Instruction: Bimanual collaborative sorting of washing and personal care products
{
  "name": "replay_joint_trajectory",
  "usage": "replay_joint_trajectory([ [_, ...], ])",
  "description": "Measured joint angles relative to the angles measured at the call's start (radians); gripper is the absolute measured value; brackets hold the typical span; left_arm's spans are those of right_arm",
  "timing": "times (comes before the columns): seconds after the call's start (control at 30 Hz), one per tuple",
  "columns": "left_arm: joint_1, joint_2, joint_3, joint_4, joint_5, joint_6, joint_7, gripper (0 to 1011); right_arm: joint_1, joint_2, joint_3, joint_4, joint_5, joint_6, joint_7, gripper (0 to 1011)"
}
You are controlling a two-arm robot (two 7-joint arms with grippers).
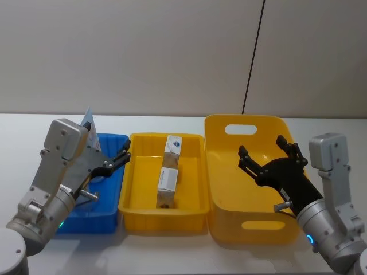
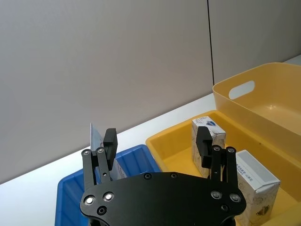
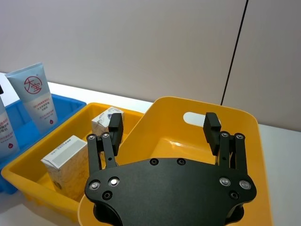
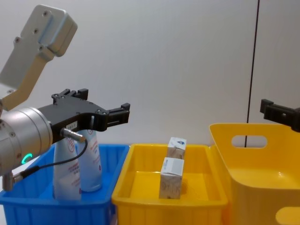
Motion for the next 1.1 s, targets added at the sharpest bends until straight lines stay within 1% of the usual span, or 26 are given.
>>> replay_joint_trajectory([
  [1.1, 0.000, 0.000, 0.000, 0.000, 0.000, 0.000, 0.000, 1001, 0.000, 0.000, 0.000, 0.000, 0.000, 0.000, 0.000, 1002],
])
